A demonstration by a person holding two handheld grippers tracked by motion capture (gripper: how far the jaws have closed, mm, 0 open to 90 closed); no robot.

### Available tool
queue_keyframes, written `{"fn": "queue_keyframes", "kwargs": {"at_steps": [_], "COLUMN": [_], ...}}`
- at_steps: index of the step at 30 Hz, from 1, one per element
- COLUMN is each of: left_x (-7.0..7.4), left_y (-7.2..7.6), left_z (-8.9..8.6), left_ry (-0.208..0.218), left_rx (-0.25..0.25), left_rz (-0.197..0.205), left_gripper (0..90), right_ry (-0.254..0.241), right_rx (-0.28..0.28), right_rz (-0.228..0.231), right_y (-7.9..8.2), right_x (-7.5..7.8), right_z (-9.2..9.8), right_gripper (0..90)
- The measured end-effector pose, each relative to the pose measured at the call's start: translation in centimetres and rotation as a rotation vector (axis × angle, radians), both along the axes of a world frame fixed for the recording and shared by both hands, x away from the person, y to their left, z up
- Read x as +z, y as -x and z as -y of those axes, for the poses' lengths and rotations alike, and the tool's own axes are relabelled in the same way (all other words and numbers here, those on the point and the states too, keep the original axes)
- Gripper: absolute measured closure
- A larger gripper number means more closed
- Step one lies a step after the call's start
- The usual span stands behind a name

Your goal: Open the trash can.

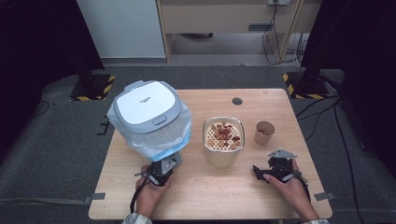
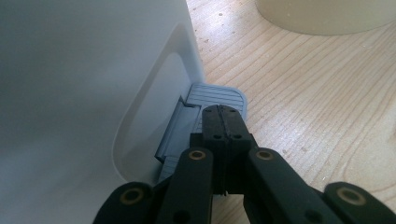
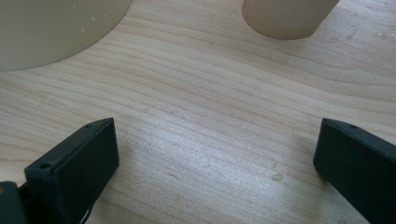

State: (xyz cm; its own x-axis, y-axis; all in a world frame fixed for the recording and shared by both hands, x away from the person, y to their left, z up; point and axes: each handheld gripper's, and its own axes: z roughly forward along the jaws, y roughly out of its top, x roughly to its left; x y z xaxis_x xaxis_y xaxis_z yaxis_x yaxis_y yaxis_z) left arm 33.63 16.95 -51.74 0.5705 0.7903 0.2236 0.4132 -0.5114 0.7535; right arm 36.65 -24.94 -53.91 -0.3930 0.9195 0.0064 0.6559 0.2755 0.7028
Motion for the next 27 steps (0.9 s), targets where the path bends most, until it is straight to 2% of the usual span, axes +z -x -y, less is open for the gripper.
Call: {"fn": "queue_keyframes", "kwargs": {"at_steps": [4,8,13,19,22,24,26,27], "left_x": [-0.1,-0.5,-0.6,-0.7,-0.7,-0.7,-0.7,-0.7], "left_y": [0.0,-0.2,-0.3,-0.4,-0.4,-0.4,-0.4,-0.4], "left_z": [0.2,0.2,0.2,0.1,0.1,0.1,0.1,0.1], "left_ry": [-0.024,-0.046,-0.046,-0.026,-0.032,-0.037,-0.033,-0.033], "left_rx": [-0.005,-0.012,-0.010,-0.007,-0.009,-0.011,-0.012,-0.012], "left_rz": [0.003,-0.011,-0.019,-0.028,-0.026,-0.024,-0.025,-0.025], "left_gripper": [89.5,89.5,89.4,89.4,89.5,89.5,89.5,89.5], "right_ry": [0.001,-0.001,-0.001,0.004,0.002,-0.003,0.005,0.005], "right_rx": [0.002,0.000,-0.002,0.010,0.038,0.044,0.034,0.034], "right_rz": [0.000,-0.001,-0.001,-0.012,-0.015,-0.009,0.026,0.026], "right_y": [0.0,0.0,0.0,-0.1,-0.2,-0.2,-0.2,-0.2], "right_x": [0.0,0.0,0.0,0.1,0.5,0.7,1.2,1.2], "right_z": [0.0,0.0,0.0,0.1,0.0,0.0,-0.1,-0.1], "right_gripper": [0.6,0.6,0.6,1.2,8.4,7.7,7.5,7.5]}}
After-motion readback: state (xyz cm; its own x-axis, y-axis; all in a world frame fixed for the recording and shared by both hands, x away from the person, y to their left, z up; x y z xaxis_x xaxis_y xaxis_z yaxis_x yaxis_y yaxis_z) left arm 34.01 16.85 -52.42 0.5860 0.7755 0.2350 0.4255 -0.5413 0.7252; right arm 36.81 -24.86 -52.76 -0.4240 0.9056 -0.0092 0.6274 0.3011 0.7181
